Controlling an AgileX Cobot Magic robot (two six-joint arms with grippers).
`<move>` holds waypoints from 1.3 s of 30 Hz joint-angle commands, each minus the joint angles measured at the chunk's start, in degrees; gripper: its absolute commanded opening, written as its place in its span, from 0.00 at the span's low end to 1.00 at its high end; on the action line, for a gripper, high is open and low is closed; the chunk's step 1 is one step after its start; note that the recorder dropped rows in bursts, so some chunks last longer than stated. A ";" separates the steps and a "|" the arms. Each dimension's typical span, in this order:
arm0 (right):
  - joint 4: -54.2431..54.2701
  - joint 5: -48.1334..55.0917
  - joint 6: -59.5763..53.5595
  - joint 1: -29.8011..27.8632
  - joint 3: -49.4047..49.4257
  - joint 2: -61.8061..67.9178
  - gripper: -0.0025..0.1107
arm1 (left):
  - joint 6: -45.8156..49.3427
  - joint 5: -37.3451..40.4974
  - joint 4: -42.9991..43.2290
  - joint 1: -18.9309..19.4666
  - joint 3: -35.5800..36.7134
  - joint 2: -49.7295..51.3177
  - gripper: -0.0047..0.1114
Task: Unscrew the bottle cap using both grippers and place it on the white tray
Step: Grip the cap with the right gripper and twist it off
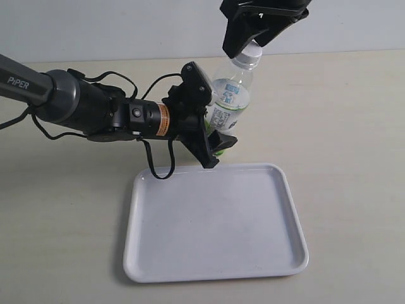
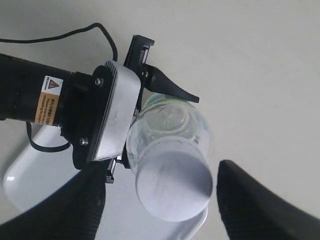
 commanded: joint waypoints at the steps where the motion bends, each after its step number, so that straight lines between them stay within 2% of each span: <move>1: -1.89 0.50 0.81 0.13 0.02 -0.47 0.57 | -0.31 0.66 -0.05 -0.09 -0.17 -0.62 0.04; 14: -2.00 -0.26 0.90 0.13 0.02 1.50 0.55 | -0.31 0.66 -0.05 -0.09 -0.17 -0.62 0.04; 15: -2.00 -0.26 0.90 0.13 0.02 1.50 0.52 | -0.31 0.66 -0.05 -0.09 -0.17 -0.62 0.04; 17: -1.91 0.50 0.90 0.13 0.02 1.50 0.39 | -0.31 0.66 -0.05 -0.09 -0.17 -0.62 0.04; 20: 0.15 0.50 0.90 0.13 0.02 1.50 0.13 | -0.31 0.66 -0.05 -0.09 -0.17 -0.62 0.04; 22: 0.90 0.50 0.08 0.13 0.02 1.50 0.02 | -0.31 0.66 -0.05 -0.09 -0.17 -0.62 0.04; 28: 1.03 0.50 -7.69 0.13 0.02 1.50 0.02 | -0.55 0.66 -0.05 -0.09 -0.17 -0.62 0.04; 39: 1.03 0.50 -39.96 0.13 0.02 1.50 0.02 | -1.41 0.54 -0.05 -0.09 -0.17 -0.62 0.04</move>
